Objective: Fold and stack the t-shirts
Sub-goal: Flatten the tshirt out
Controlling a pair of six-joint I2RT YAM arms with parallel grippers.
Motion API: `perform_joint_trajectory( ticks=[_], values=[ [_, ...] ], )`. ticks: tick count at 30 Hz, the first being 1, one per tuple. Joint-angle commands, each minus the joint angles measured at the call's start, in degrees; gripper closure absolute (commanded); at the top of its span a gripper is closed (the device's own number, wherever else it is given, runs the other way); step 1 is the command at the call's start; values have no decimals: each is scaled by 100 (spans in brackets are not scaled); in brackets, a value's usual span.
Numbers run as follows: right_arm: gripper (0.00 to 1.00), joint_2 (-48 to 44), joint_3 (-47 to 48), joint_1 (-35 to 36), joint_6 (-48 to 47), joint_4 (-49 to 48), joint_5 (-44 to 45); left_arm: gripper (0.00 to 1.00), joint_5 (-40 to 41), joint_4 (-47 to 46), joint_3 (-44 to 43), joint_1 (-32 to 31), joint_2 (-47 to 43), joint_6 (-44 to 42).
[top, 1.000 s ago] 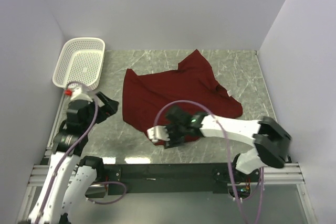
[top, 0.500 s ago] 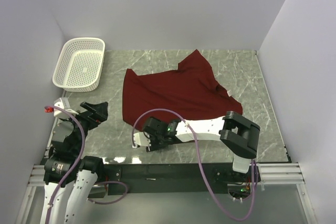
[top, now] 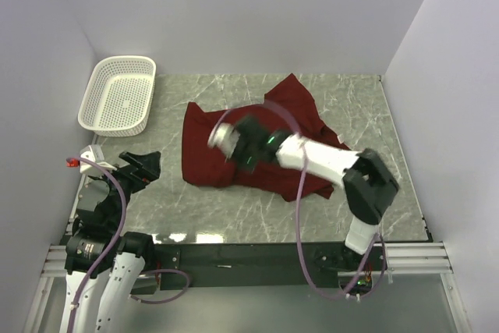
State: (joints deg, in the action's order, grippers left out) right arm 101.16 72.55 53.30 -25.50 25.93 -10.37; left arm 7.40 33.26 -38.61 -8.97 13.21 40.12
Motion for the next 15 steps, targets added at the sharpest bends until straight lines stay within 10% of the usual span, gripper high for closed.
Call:
perform_joint_trajectory(
  ticks=[1, 4, 7, 15],
  values=[
    [100, -431, 321, -1671, 1352, -202, -272, 0, -37, -241, 38, 1, -3, -48],
    [84, -194, 128, -2392, 1714, -151, -62, 1, -89, -258, 46, 1, 23, -57],
    [49, -201, -118, -2517, 1680, -106, 105, 1, -125, -276, 55, 1, 41, -66],
    [41, -756, -22, -2509, 253, 251, -761, 1, -326, -346, 82, 1, 111, -127]
  ],
)
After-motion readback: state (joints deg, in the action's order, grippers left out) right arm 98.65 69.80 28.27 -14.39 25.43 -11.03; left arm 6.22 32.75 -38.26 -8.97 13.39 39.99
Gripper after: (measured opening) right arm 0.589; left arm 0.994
